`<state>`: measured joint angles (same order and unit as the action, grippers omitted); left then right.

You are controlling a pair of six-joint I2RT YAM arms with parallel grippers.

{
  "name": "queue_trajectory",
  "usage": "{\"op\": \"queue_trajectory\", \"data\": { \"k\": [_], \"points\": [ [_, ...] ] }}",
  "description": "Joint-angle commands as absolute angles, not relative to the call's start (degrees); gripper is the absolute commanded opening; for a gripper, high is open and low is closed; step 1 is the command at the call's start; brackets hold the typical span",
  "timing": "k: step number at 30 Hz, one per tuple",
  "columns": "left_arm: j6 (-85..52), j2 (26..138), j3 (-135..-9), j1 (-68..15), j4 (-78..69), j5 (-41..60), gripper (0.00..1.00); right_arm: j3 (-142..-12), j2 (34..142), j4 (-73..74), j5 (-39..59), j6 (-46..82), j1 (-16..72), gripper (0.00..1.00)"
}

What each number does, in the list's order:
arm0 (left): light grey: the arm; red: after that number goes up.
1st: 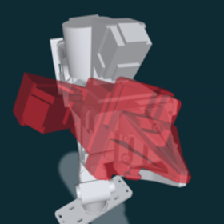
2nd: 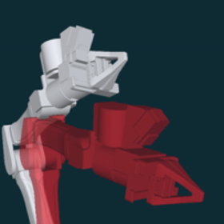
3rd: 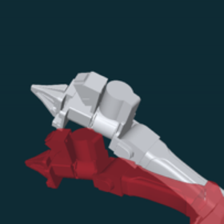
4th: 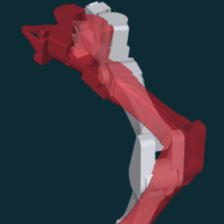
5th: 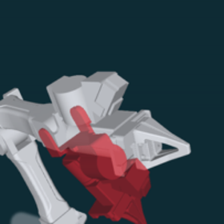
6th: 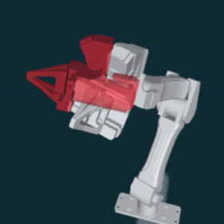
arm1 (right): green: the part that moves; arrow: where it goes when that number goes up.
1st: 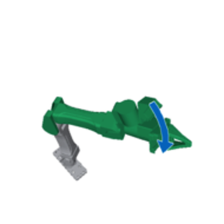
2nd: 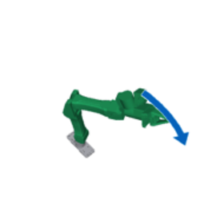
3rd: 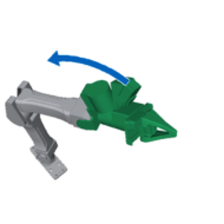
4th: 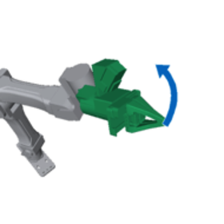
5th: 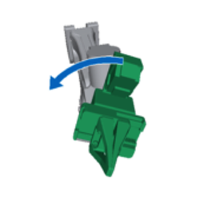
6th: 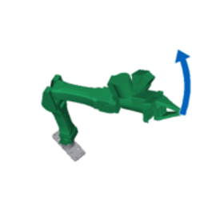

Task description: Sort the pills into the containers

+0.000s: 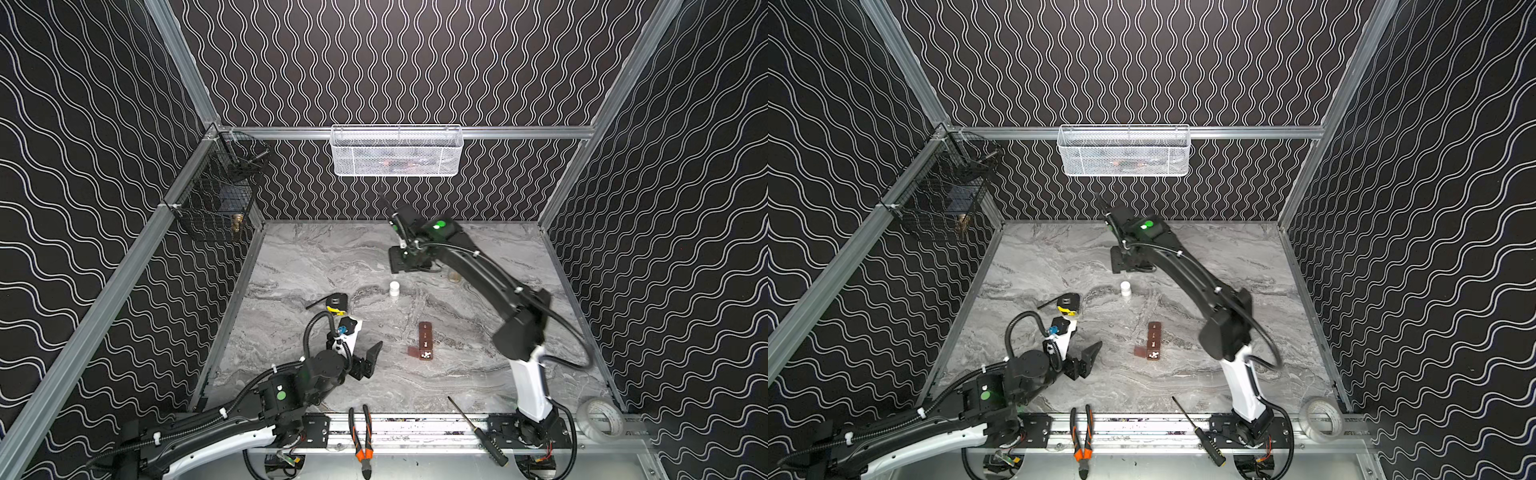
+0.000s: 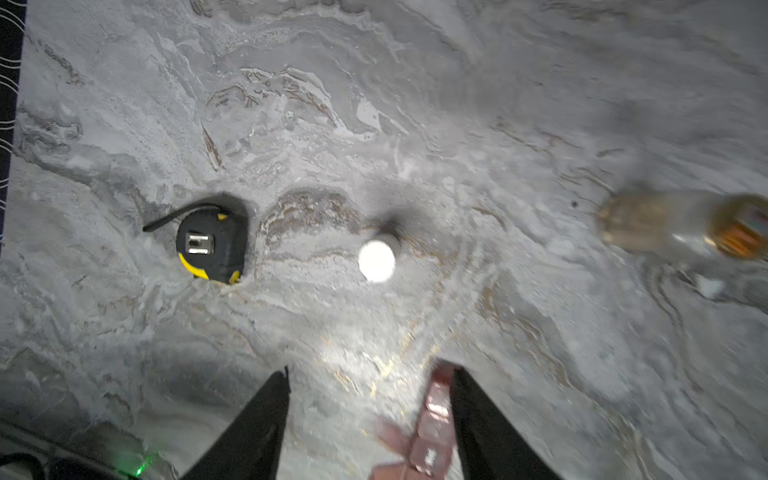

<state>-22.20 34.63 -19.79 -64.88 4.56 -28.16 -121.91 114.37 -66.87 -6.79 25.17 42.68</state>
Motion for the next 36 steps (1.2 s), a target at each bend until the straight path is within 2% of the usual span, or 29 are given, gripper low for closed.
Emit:
{"op": "queue_trajectory", "data": {
  "k": [1, 7, 9, 15, 19, 28, 32, 34, 36],
  "points": [
    [-26.6, 40.2, -22.0, -64.9, 7.0, -26.8, 0.83, -105.2, 101.9, -59.1, -6.1, 27.3, 42.2, 0.58],
    [-30.6, 51.6, -24.5, -63.2, 7.8, -21.6, 0.60, -74.4, 83.9, -48.4, -1.9, 28.7, 40.1, 0.49],
    [-30.6, 54.7, -24.4, -61.3, 5.3, -16.9, 0.48, -67.0, 80.8, -46.3, 0.0, 29.7, 39.2, 0.47],
    [-32.2, 65.2, -24.6, -54.2, -2.3, -2.7, 0.32, -50.1, 77.3, -36.8, 9.1, 30.4, 34.6, 0.43],
    [-31.7, 70.7, -26.0, -54.1, -7.7, 0.7, 0.19, -45.7, 77.9, -31.9, 14.0, 30.2, 32.2, 0.43],
    [-32.9, 80.7, -27.8, -53.8, -17.3, 5.0, 0.01, -41.9, 80.9, -26.2, 18.4, 30.2, 29.4, 0.41],
    [-33.2, 83.4, -28.3, -53.8, -20.1, 6.6, 0.00, -41.6, 82.2, -23.5, 22.6, 30.0, 29.3, 0.33],
    [-33.5, 84.6, -28.2, -53.8, -21.6, 7.3, 0.00, -41.7, 82.3, -22.3, 23.9, 30.1, 29.3, 0.34],
    [-33.9, 85.5, -28.1, -53.8, -22.7, 7.9, 0.00, -42.0, 82.3, -20.9, 25.1, 30.1, 29.3, 0.41]
  ]
}}
